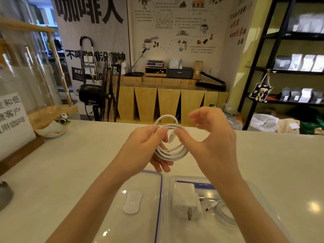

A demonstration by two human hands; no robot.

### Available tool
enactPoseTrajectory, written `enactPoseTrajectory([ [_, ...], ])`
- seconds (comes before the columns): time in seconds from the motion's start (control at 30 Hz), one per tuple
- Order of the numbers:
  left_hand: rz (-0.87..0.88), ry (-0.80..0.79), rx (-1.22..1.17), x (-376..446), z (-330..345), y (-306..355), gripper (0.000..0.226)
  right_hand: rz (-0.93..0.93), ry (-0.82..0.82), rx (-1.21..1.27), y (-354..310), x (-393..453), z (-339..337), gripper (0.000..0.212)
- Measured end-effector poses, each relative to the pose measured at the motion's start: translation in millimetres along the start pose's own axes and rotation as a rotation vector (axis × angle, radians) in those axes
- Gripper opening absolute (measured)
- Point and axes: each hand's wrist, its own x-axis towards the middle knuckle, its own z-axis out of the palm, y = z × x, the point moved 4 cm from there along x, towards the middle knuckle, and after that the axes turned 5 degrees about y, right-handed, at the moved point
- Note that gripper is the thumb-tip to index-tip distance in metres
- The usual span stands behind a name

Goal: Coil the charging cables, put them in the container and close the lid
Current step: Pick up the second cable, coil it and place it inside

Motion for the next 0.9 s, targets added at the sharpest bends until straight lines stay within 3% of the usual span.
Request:
enactPoseTrajectory([
  [0.07, 0.013, -0.029, -0.03, -1.2, 0.8, 2.5, 0.028, 0.216, -0.234, 0.199, 5.7, -0.5, 6.1, 0.031],
  [0.17, 0.013, -0.065, -0.067, -3.2, 3.2, 5.3, 0.029, 0.198, -0.436, 0.314, 2.5, -2.4, 11.0, 0.022],
  [0.27, 0.003, -0.067, -0.096, -4.4, 3.5, 6.0, 0.031, 0.174, -0.442, 0.337, -0.5, -1.4, 10.5, 0.023],
  [0.53, -0.081, -0.07, -0.216, -5.1, 2.1, 5.3, 0.033, 0.454, -0.503, 0.548, -0.7, -4.0, 13.5, 0.023],
  [0.67, -0.134, -0.117, -0.431, -3.7, -0.1, 5.3, 0.034, 0.632, -0.508, 0.731, -1.7, -4.2, 14.1, 0.052],
  [0.8, -0.168, -0.205, -0.552, -3.3, -9.8, 9.5, 0.033, 0.58, -0.546, 0.622, 3.4, -1.2, 9.2, 0.035],
  [0.9, -0.158, -0.32, -0.407, -3.3, -19.1, 8.3, 0.034, 0.539, -0.663, 0.553, 4.9, 1.9, -0.8, 0.037],
])
